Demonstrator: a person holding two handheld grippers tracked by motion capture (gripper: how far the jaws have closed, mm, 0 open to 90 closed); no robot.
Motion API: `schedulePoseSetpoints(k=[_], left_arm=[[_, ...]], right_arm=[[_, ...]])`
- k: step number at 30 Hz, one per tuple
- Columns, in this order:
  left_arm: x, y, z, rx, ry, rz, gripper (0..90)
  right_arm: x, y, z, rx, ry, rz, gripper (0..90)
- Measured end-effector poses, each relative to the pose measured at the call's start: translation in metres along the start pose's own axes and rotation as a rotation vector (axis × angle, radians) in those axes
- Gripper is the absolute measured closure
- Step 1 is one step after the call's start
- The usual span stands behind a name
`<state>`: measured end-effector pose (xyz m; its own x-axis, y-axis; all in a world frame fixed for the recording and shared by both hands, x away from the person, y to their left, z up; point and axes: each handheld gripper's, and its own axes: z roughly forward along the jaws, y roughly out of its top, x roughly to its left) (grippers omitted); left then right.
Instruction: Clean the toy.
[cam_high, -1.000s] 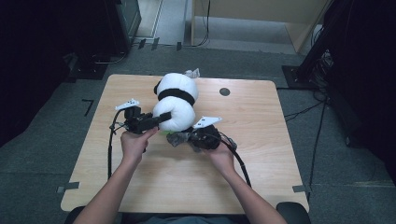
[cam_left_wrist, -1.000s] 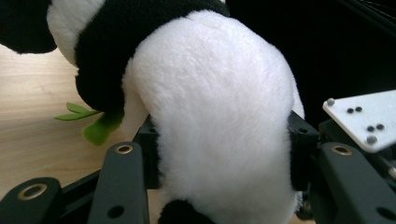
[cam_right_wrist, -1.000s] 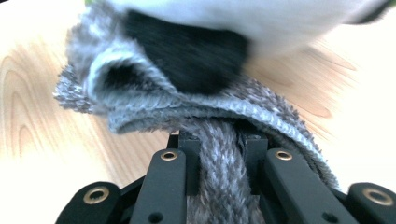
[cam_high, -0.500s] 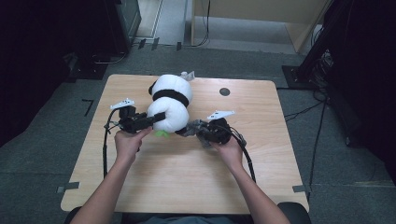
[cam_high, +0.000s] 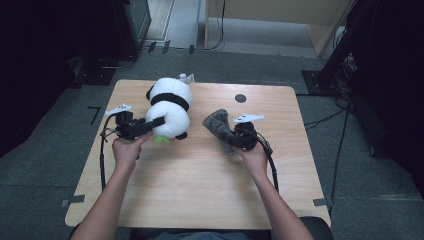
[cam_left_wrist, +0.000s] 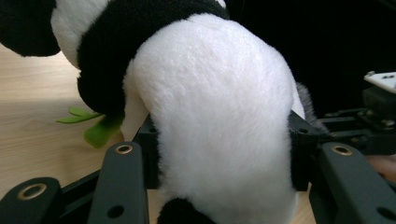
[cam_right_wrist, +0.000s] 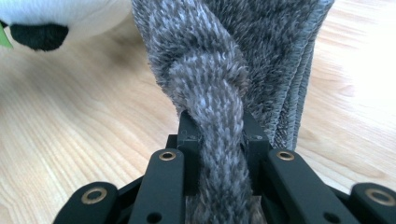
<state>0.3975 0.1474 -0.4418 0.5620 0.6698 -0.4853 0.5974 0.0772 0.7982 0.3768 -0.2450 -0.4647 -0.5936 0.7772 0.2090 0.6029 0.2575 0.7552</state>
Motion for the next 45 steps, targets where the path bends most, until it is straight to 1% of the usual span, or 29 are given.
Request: schedulePoseSetpoints(k=[2,6,7,9,10,11,12,13,16,18,20,21,22,25,29,31,33,37,39,42,45], left_arm=[[0.003,0.000,-0.001,0.001,0.010,0.001,47.8],[0.009,0.000,-0.001,0.018,0.045,0.051,47.7],[0.011,0.000,-0.002,0.023,0.051,0.057,47.7],[0.016,0.000,-0.003,0.024,0.060,0.054,47.7],[0.017,-0.001,-0.003,0.023,0.070,0.056,47.6],[0.019,-0.001,-0.004,0.028,0.087,0.072,47.6],[0.020,-0.001,-0.004,0.032,0.101,0.078,47.6],[0.022,0.000,-0.005,0.036,0.109,0.077,47.6],[0.027,-0.001,-0.007,0.041,0.124,0.072,47.6],[0.030,-0.002,-0.007,0.042,0.127,0.080,47.5],[0.031,-0.003,-0.008,0.040,0.125,0.078,47.2],[0.031,-0.003,-0.008,0.043,0.128,0.087,47.0],[0.031,-0.003,-0.008,0.046,0.135,0.094,46.7],[0.033,-0.005,-0.007,0.055,0.155,0.107,46.2],[0.036,-0.008,-0.004,0.077,0.177,0.140,44.7],[0.038,-0.009,-0.002,0.086,0.175,0.140,43.3],[0.040,-0.010,-0.002,0.082,0.173,0.137,42.4],[0.042,-0.012,-0.001,0.090,0.180,0.165,38.8],[0.042,-0.012,-0.001,0.094,0.185,0.170,38.0],[0.042,-0.013,0.000,0.098,0.188,0.185,36.9],[0.042,-0.013,0.000,0.102,0.188,0.195,34.6]], right_arm=[[-0.005,0.000,-0.003,-0.008,-0.005,0.013,75.8],[-0.014,0.000,-0.009,-0.021,-0.021,0.038,75.8],[-0.016,0.000,-0.011,-0.023,-0.021,0.048,75.8],[-0.019,0.000,-0.014,-0.031,-0.026,0.052,75.8],[-0.021,0.000,-0.015,-0.034,-0.033,0.055,75.8],[-0.023,-0.001,-0.016,-0.037,-0.032,0.061,75.7],[-0.026,-0.001,-0.018,-0.037,-0.036,0.068,75.7],[-0.028,-0.002,-0.019,-0.042,-0.041,0.074,75.7],[-0.035,-0.003,-0.024,-0.050,-0.057,0.089,75.6],[-0.040,-0.003,-0.028,-0.056,-0.074,0.097,75.5],[-0.046,-0.005,-0.031,-0.057,-0.076,0.117,75.0],[-0.050,-0.006,-0.032,-0.057,-0.076,0.128,74.9],[-0.052,-0.008,-0.032,-0.055,-0.076,0.138,74.9],[-0.058,-0.011,-0.031,-0.042,-0.092,0.148,74.9],[-0.066,-0.015,-0.029,-0.029,-0.114,0.148,73.3],[-0.070,-0.018,-0.029,-0.022,-0.135,0.146,72.3],[-0.074,-0.020,-0.028,-0.015,-0.148,0.149,72.2],[-0.082,-0.026,-0.025,-0.002,-0.180,0.158,70.6],[-0.086,-0.028,-0.023,0.004,-0.186,0.168,69.6],[-0.087,-0.029,-0.020,0.009,-0.192,0.166,66.6],[-0.086,-0.030,-0.016,0.021,-0.208,0.149,62.4]])
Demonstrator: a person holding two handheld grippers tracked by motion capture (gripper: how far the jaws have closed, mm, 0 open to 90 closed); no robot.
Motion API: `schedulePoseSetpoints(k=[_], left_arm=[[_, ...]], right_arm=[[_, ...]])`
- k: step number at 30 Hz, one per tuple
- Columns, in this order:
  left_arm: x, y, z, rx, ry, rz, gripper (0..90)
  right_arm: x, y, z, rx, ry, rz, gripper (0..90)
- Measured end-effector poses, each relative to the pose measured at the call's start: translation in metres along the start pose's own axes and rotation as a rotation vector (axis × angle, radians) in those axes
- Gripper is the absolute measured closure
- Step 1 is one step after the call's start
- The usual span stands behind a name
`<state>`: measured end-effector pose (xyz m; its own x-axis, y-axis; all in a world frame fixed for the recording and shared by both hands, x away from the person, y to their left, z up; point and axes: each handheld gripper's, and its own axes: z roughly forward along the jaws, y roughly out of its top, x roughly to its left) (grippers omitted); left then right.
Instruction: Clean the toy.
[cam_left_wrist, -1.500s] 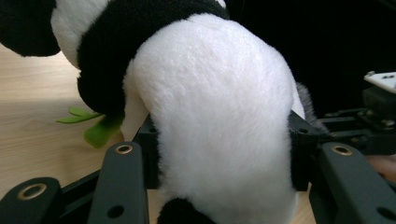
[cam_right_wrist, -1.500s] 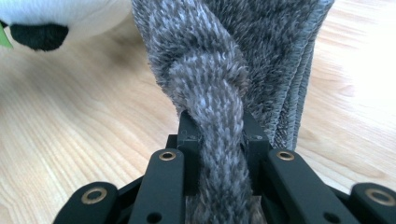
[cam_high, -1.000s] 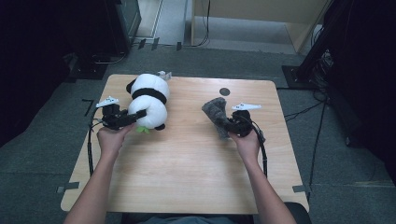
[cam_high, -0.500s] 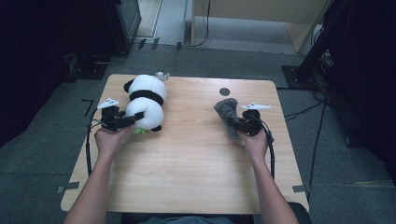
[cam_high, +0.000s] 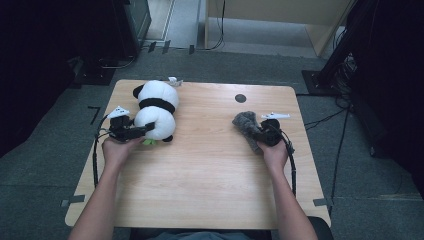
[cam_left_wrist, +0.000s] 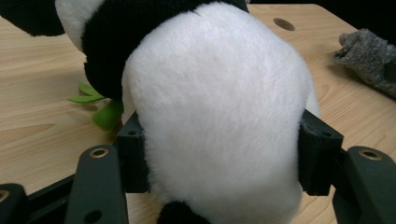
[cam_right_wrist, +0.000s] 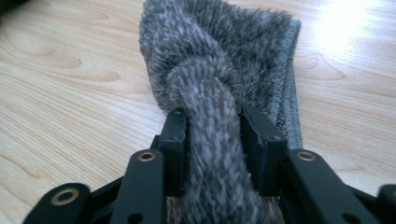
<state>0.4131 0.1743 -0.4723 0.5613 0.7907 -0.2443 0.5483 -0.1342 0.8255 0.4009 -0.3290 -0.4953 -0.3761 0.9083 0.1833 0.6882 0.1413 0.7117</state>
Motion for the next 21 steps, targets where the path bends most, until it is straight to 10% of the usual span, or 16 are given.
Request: schedulePoseSetpoints(k=[21], left_arm=[[-0.0047,0.0078,-0.0020,0.068,0.021,0.056,8.6]], right_arm=[[-0.0018,0.0000,0.0028,-0.037,0.023,0.071,38.0]])
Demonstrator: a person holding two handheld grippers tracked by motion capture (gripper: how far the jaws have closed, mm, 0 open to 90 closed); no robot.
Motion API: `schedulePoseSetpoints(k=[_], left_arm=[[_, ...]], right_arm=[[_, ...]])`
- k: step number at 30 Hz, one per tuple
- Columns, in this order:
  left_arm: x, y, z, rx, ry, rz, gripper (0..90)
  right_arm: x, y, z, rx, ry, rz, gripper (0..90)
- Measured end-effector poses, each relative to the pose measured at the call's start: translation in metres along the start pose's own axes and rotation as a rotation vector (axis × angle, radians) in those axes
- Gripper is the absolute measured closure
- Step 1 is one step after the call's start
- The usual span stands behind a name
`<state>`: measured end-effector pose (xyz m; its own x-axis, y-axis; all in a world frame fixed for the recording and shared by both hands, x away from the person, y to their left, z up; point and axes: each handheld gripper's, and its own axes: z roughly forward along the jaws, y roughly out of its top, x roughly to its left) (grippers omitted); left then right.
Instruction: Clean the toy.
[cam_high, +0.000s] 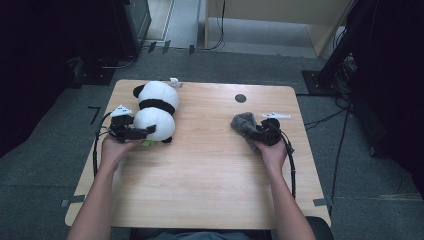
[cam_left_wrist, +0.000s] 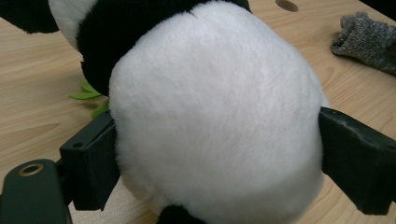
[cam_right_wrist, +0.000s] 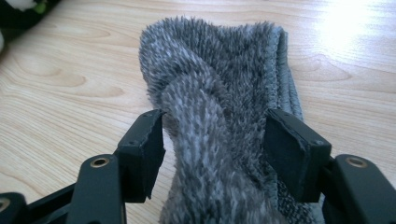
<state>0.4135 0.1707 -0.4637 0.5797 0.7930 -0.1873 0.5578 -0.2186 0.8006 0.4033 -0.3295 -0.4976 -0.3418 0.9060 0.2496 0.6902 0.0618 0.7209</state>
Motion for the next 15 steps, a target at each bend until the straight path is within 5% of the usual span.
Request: schedulePoseSetpoints(k=[12,15], left_arm=[[0.001,0.003,-0.002,0.010,0.012,-0.021,7.8],[0.003,0.002,-0.002,0.017,0.004,-0.044,2.0]], right_arm=[[0.010,0.007,-0.011,0.005,0.020,-0.031,37.8],[0.011,0.008,-0.014,-0.002,0.026,-0.041,37.8]])
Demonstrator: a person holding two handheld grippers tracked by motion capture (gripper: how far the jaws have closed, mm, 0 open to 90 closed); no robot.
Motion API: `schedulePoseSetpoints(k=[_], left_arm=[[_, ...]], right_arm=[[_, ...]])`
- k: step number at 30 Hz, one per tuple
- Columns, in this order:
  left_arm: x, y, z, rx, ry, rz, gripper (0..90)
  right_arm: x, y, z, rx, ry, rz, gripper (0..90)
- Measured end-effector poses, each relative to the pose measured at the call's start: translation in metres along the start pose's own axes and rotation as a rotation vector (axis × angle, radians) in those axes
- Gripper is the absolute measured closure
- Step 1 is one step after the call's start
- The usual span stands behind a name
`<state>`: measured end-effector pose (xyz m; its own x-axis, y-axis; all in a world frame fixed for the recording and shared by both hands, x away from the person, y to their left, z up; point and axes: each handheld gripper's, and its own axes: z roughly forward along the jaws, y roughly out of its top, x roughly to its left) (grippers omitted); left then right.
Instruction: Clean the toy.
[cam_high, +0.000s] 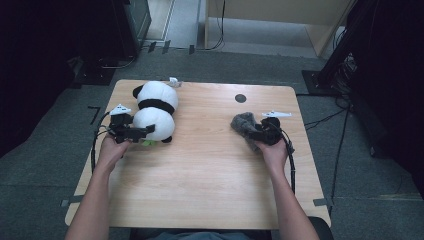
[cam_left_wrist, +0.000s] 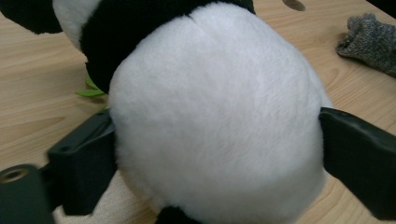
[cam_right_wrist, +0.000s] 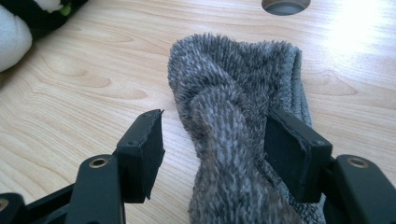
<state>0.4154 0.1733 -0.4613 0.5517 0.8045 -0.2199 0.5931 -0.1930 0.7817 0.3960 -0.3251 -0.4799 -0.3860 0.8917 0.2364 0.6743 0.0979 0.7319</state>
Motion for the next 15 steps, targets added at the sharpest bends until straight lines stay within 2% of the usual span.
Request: schedulePoseSetpoints(k=[7,11,15], left_arm=[[0.000,0.002,-0.008,-0.019,0.006,0.000,0.0],[-0.003,0.006,-0.014,-0.027,0.010,0.012,0.0],[-0.013,0.012,-0.023,-0.044,0.020,0.052,0.0]], right_arm=[[0.000,0.001,-0.004,0.000,0.004,0.002,37.8],[0.004,0.004,-0.009,-0.003,-0.001,-0.020,37.8],[0.008,0.006,-0.013,0.000,0.006,-0.041,37.7]])
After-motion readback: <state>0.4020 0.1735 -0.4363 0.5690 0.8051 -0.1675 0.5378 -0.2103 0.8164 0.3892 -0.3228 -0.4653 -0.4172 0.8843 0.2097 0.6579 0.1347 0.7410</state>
